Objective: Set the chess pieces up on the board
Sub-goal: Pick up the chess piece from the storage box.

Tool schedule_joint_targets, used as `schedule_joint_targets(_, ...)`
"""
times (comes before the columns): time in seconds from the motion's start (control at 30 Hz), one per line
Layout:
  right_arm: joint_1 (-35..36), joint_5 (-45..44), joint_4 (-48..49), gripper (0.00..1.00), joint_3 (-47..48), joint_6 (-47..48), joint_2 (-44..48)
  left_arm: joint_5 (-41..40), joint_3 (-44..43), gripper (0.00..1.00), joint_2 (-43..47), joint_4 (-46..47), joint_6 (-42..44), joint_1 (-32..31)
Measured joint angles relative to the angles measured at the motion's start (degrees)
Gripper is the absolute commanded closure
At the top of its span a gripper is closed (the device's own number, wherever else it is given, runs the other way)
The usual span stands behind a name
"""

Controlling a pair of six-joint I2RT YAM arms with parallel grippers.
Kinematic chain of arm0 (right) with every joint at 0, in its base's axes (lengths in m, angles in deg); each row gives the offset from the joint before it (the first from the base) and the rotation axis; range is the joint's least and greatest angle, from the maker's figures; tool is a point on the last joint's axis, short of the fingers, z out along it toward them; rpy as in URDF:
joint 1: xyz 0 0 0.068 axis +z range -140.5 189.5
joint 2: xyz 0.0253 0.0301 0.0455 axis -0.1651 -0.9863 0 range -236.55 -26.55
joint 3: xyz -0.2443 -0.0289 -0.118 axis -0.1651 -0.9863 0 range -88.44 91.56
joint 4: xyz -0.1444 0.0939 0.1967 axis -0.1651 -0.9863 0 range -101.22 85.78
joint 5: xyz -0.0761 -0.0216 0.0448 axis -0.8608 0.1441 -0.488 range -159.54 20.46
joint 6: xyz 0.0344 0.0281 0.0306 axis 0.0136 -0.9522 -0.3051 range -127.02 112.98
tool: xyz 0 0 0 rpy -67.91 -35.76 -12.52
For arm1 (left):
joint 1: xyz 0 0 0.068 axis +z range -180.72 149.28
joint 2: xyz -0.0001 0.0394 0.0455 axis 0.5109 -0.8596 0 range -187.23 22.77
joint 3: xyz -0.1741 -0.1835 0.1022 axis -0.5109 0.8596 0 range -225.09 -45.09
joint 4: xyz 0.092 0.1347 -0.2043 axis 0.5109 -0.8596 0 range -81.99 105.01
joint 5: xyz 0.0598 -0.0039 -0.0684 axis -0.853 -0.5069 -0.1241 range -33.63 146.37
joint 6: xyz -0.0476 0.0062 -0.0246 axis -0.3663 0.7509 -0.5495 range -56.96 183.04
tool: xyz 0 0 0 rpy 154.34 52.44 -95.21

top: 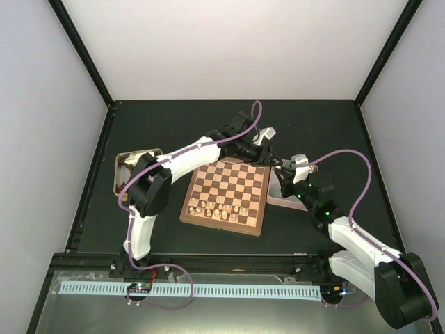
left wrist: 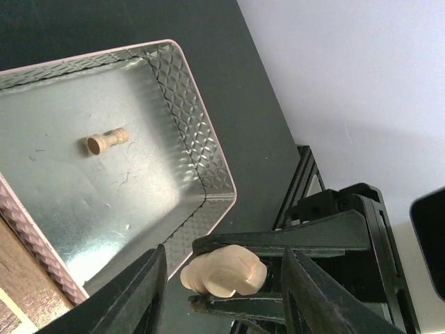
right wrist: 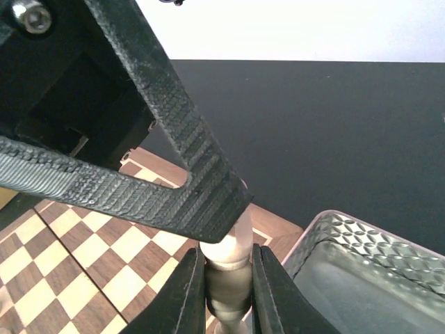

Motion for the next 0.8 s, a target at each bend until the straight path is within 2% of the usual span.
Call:
schedule_joint_targets(0.27, 0.0, -2.14, -2.23, 0.82, 0.79, 2.16, 1.18, -3.23, -5.6, 0.67, -2.23, -5.38, -0.26, -1.38)
schedule_joint_targets(0.43, 0.02, -3.39, -5.97, 0.82, 3.63, 3.63, 1.2, -3.87, -7.21, 0.8, -2.75, -7.06, 0.13, -1.7)
schedule_joint_targets(0.6, 0.07, -4.26, -8.09, 0.79, 4.63, 4.44, 1.88, -4.13, -7.85, 0.97, -2.86, -7.39, 0.57, -1.64)
schedule_joint_targets(0.8, 0.07, -5.09, -11.85, 0.74, 6.71, 3.15, 1.75, -4.09, -7.91, 0.98, -2.89, -6.8, 0.57, -1.68)
